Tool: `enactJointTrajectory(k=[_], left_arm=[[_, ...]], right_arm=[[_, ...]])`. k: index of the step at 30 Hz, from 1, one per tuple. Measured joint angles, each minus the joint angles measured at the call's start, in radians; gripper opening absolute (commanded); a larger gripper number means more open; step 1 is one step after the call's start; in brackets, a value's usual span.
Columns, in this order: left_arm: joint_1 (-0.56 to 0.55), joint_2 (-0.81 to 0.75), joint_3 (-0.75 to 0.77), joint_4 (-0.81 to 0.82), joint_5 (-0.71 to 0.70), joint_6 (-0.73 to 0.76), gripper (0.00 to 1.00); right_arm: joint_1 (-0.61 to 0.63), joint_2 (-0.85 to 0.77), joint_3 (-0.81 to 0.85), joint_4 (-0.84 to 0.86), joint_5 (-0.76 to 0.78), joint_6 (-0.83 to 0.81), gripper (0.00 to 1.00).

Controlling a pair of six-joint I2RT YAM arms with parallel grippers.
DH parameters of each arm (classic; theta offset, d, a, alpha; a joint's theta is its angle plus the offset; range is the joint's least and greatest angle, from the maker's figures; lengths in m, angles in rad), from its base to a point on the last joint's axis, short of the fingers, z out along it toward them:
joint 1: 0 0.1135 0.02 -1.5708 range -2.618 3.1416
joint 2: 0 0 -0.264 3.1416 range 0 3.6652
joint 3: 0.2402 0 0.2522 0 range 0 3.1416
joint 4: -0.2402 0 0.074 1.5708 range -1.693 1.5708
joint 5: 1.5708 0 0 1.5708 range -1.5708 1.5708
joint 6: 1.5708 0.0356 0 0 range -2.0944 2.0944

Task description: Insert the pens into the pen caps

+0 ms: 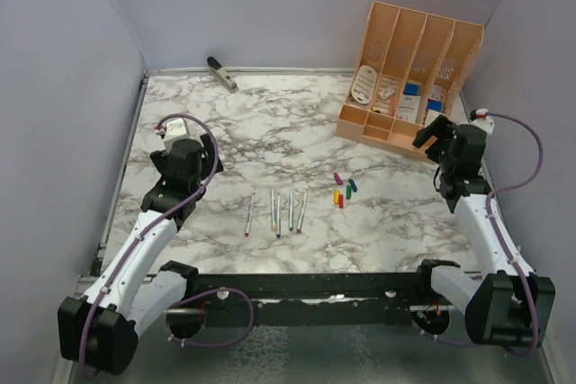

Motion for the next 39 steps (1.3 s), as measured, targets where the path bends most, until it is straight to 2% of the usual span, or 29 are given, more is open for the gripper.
enactJointTrajectory(k=[18, 24, 32, 39], left_arm=[[0.0, -0.048, -0.034, 0.019, 0.003, 0.0, 0.99], [0.001, -0.043, -0.045, 0.043, 0.138, 0.035, 0.99], [0.001, -0.107, -0.092, 0.1, 0.249, 0.054, 0.99], [0.001, -0.06, -0.108, 0.171, 0.317, 0.068, 0.99]], right_arm=[[0.0, 0.0, 0.0, 0.0, -0.003, 0.0, 0.84], [0.0, 0.004, 0.0, 0.007, -0.032, 0.0, 0.82], [0.0, 0.04, 0.0, 0.023, -0.112, -0.015, 0.7], [0.012, -0.003, -0.014, 0.043, -0.208, -0.036, 0.62]])
